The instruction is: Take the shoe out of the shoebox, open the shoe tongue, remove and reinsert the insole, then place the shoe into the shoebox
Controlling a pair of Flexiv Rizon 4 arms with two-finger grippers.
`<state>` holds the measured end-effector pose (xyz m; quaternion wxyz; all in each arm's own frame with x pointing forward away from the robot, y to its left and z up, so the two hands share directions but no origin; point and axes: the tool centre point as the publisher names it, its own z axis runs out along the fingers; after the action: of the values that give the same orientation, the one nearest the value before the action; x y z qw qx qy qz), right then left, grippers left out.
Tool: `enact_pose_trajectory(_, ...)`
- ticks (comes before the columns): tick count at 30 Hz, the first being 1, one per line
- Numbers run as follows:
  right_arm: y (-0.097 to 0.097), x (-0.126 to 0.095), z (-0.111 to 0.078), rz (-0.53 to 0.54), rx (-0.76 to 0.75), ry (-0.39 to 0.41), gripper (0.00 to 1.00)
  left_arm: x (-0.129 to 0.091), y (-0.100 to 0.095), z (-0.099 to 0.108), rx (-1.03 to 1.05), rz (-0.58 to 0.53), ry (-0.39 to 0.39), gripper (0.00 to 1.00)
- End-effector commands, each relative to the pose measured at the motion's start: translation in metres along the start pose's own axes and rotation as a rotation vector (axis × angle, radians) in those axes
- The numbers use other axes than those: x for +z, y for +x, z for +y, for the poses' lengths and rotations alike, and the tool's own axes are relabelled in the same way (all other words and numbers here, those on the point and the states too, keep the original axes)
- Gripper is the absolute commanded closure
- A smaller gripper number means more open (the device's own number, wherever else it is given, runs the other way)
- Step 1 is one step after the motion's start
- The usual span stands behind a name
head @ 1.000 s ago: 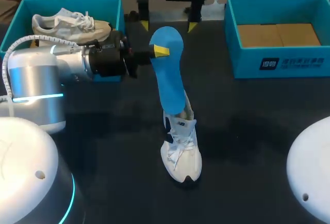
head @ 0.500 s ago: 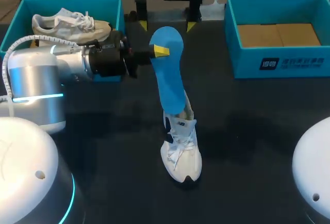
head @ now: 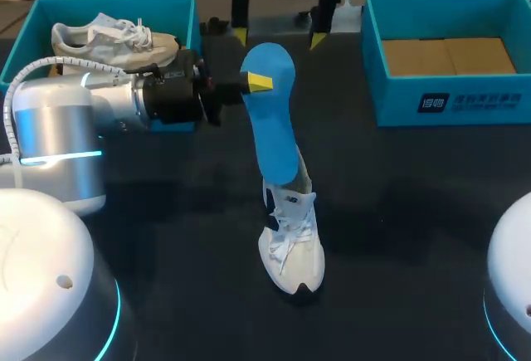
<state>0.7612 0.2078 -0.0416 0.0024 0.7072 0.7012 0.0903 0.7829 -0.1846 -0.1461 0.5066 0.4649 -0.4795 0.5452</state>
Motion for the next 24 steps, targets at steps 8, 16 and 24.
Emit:
enact_pose_trajectory(8,-0.029,-0.007,-0.001,0.290,0.032,-0.013,0.00,0.000,0.000,0.001,0.001,-0.001,0.003,1.00)
enact_pose_trajectory(16,-0.046,-0.011,-0.004,0.511,0.052,-0.027,0.00,0.000,0.000,0.001,0.001,-0.001,0.003,1.00)
enact_pose_trajectory(24,-0.061,-0.011,-0.007,0.694,0.071,-0.063,0.00,0.000,0.000,0.001,0.001,-0.001,0.003,1.00)
